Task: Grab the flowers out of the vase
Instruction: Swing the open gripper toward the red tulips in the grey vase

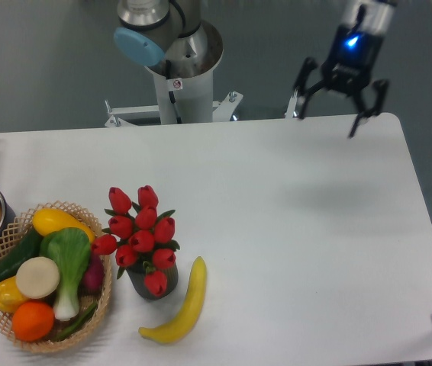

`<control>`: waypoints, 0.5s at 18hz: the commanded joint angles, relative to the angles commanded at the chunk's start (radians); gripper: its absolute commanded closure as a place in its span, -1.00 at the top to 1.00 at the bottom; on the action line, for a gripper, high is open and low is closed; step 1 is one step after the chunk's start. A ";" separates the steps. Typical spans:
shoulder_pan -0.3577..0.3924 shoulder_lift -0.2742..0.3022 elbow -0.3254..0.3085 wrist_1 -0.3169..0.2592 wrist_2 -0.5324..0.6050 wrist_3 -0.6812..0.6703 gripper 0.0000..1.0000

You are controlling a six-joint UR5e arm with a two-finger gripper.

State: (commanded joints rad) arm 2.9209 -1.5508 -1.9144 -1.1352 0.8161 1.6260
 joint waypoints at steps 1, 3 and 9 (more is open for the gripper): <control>-0.012 -0.011 -0.002 0.003 -0.005 0.002 1.00; -0.043 -0.021 -0.005 0.009 -0.043 0.002 1.00; -0.124 -0.078 -0.005 0.014 -0.201 0.009 1.00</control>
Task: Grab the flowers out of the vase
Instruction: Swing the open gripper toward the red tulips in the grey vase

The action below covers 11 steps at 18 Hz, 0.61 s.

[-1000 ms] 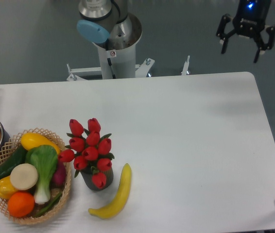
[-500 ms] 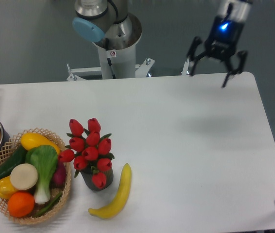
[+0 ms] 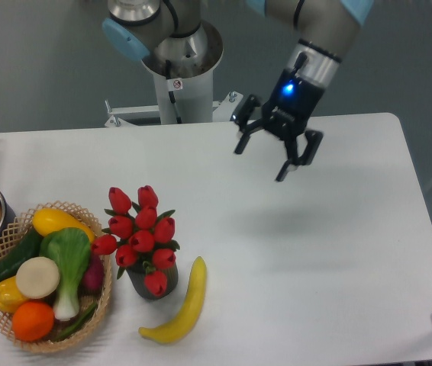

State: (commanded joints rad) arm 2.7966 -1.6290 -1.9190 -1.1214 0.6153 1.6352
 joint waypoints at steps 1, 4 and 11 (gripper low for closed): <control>-0.026 -0.011 -0.002 0.008 -0.017 -0.008 1.00; -0.086 -0.054 0.000 0.061 -0.028 -0.011 1.00; -0.123 -0.101 -0.003 0.080 -0.149 -0.093 1.00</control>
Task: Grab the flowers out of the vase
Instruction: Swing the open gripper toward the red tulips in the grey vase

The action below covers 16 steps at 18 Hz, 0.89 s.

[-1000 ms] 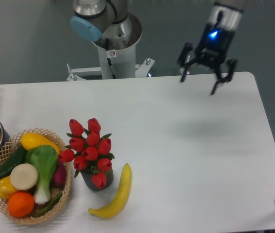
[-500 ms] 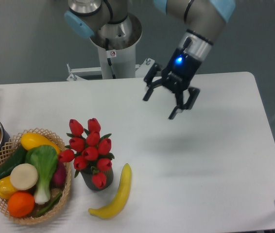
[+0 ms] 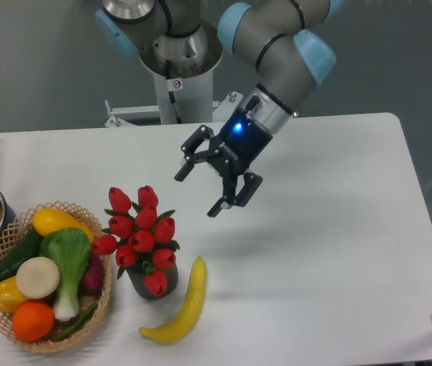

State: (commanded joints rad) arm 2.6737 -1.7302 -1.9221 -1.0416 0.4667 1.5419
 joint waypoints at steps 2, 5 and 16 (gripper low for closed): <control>0.000 -0.015 0.006 0.000 -0.029 -0.043 1.00; 0.000 -0.038 0.014 0.005 -0.031 -0.048 1.00; -0.058 -0.124 0.048 0.087 -0.030 -0.072 1.00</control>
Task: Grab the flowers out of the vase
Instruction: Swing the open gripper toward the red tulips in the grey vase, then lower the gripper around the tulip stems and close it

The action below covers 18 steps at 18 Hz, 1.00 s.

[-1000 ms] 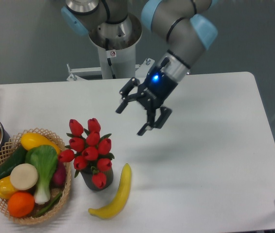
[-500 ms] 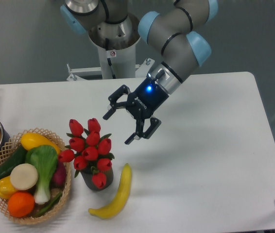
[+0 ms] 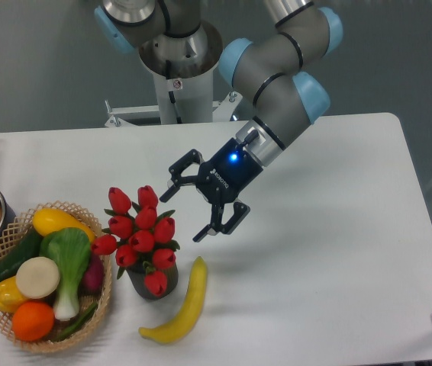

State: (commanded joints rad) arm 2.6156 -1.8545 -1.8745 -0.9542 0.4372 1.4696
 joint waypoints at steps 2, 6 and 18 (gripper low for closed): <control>-0.003 -0.006 0.000 0.000 0.000 0.000 1.00; -0.020 -0.023 0.021 0.000 0.000 0.000 1.00; -0.068 -0.043 0.026 0.002 0.011 0.000 1.00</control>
State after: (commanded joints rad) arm 2.5480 -1.8975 -1.8485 -0.9526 0.4479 1.4696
